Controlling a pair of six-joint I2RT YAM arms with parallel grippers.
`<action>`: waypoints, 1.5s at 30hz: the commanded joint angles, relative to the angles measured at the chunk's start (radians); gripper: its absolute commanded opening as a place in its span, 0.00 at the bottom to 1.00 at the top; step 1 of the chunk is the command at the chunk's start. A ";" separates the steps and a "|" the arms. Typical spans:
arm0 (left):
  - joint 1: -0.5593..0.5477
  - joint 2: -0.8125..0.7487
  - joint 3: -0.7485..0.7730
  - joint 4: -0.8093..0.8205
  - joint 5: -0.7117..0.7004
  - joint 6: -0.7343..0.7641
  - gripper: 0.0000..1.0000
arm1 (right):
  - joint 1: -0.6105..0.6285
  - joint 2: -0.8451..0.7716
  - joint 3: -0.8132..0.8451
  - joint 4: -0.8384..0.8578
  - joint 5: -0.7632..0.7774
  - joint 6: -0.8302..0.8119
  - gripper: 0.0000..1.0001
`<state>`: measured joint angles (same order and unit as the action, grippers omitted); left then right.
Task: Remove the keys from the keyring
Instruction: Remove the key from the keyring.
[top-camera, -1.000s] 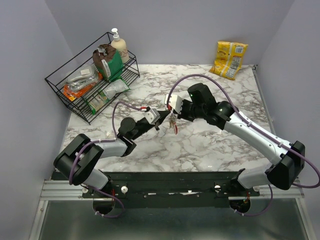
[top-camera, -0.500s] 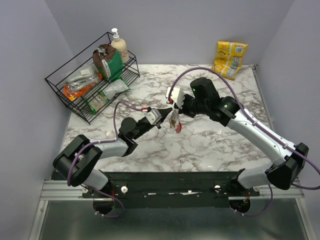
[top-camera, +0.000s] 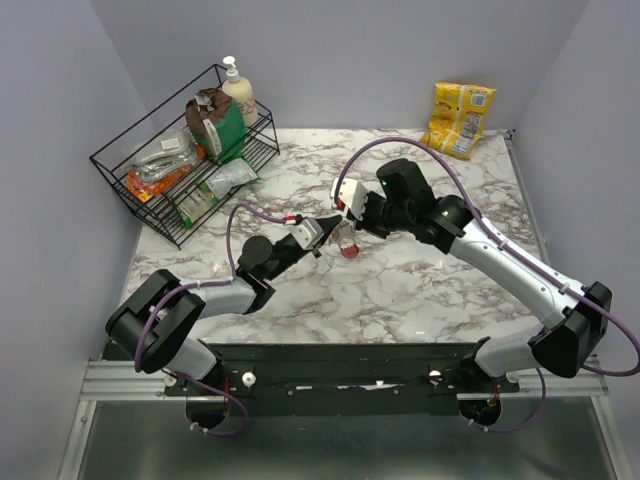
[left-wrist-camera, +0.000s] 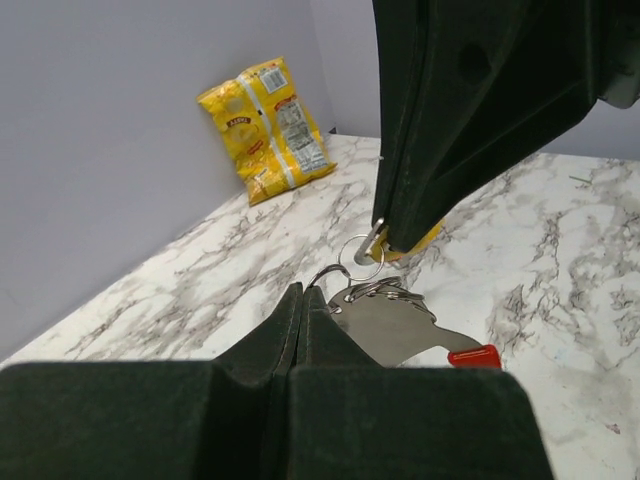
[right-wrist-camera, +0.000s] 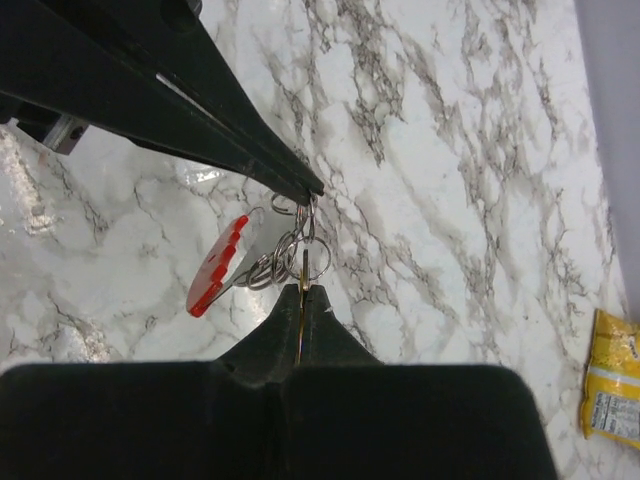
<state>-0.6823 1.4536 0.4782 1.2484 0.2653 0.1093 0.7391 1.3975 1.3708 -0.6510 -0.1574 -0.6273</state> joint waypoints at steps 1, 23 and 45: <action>0.018 -0.027 -0.029 -0.020 -0.133 0.058 0.00 | -0.018 -0.026 -0.093 0.017 0.007 0.021 0.01; 0.004 -0.012 -0.027 -0.030 -0.155 0.079 0.00 | -0.032 -0.034 0.045 0.057 0.148 0.061 0.01; -0.005 -0.004 -0.070 0.098 -0.118 0.044 0.13 | -0.030 0.015 0.125 -0.009 -0.011 0.014 0.01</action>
<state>-0.6895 1.4597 0.4438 1.2362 0.1925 0.1463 0.7082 1.4067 1.5520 -0.6529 -0.1730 -0.5797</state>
